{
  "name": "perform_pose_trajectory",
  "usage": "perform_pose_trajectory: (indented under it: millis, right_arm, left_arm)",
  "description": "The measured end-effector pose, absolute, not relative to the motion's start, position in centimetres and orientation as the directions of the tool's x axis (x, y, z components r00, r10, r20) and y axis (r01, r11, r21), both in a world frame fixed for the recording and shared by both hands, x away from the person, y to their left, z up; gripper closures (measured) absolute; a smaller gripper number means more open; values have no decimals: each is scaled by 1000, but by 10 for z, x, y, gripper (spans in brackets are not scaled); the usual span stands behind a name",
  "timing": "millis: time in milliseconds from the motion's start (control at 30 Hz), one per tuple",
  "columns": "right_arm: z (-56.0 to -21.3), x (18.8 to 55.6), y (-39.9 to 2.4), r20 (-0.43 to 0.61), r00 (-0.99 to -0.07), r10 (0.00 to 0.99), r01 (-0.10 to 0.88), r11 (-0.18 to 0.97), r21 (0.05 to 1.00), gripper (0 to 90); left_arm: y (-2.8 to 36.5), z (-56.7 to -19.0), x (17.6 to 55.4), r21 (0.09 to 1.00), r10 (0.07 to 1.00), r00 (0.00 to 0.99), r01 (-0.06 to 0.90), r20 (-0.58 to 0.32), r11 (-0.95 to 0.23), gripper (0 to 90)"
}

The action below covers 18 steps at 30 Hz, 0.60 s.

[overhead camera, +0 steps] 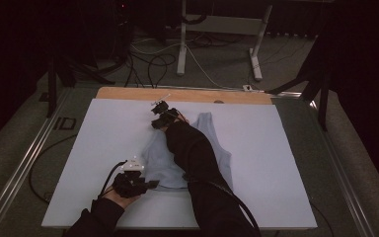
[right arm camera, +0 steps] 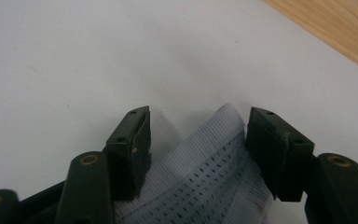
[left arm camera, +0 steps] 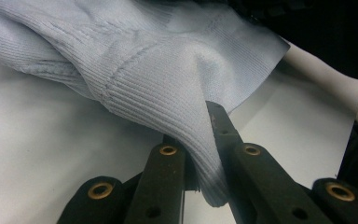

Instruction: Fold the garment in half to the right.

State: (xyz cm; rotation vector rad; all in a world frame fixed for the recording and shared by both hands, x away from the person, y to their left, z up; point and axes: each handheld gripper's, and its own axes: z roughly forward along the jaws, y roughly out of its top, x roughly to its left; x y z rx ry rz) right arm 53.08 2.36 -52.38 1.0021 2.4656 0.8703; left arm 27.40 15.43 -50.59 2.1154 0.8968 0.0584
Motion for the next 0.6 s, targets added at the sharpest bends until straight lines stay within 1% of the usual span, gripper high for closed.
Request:
perform_pose_trajectory:
  millis: [133,167,233,267,367,433,533,600]
  right_arm:
    - [-523,530,22,-74,-697,713,512,568,644,458]
    - [-523,530,21,-69,-699,712,514,567,644,484]
    - [-523,530,21,-73,-703,708,510,572,643,484]
    - [-522,530,20,-79,-708,702,508,583,634,550]
    - [-521,529,20,-87,-716,693,500,595,629,640]
    - [-520,529,19,-100,-720,687,494,609,621,734]
    - [-520,528,19,-120,-722,681,483,621,617,804]
    - [-518,529,18,-110,-724,681,490,620,613,833]
  left_arm:
    - [154,-506,274,703,614,749,577,-251,-415,870]
    - [154,-506,273,704,613,750,575,-249,-418,870]
    - [154,-506,273,704,613,750,575,-249,-418,870]
    - [153,-506,273,704,611,751,574,-249,-419,870]
    - [153,-507,272,703,613,749,576,-250,-417,870]
    - [153,-507,272,702,614,748,577,-251,-417,870]
    - [154,-508,272,700,619,743,583,-254,-413,870]
    - [154,-508,273,698,620,741,587,-258,-410,870]
